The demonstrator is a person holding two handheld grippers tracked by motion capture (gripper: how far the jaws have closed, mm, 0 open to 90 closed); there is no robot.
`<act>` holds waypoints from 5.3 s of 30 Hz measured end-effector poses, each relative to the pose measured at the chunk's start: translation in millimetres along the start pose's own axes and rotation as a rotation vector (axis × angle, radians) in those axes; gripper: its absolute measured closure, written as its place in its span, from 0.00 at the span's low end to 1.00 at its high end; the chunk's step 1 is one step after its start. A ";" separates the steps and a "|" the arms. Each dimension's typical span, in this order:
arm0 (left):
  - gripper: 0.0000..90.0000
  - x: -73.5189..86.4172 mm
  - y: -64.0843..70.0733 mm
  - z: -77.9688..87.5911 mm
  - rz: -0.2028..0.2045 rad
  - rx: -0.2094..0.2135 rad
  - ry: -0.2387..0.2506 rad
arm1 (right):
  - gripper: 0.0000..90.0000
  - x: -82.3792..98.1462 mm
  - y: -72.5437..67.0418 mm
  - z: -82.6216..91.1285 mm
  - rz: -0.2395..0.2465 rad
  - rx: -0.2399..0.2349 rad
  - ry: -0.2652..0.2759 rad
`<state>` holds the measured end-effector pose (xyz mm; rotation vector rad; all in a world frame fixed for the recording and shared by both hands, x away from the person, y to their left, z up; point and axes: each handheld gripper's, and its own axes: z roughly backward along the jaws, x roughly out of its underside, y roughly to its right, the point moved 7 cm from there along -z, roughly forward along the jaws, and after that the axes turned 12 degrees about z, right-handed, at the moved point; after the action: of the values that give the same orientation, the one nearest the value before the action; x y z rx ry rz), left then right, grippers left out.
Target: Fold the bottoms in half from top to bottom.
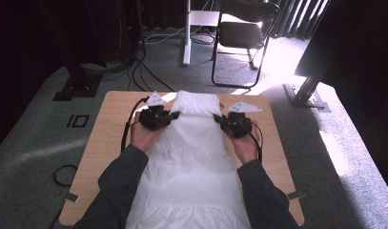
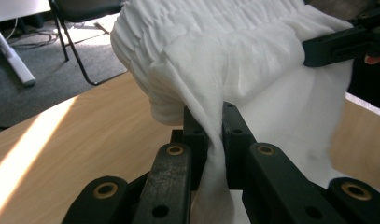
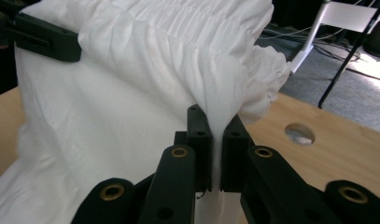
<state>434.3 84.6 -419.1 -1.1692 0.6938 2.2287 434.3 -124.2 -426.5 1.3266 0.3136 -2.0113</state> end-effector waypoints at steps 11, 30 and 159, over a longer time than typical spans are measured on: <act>0.93 107.7 60.9 46.1 -0.030 0.097 -0.075 | 0.95 71.4 -85.4 62.3 0.047 -0.123 -0.024; 0.92 207.8 48.7 -16.2 -0.033 -0.017 -0.368 | 0.94 176.6 -122.3 6.8 -0.004 -0.156 -0.321; 0.96 20.1 4.7 6.7 -0.032 -0.100 0.057 | 0.96 16.9 -9.8 1.0 0.003 -0.011 0.039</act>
<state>417.5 89.7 -431.8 -1.2873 0.5878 2.2338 423.2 -124.7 -442.5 1.3599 0.3398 -1.9812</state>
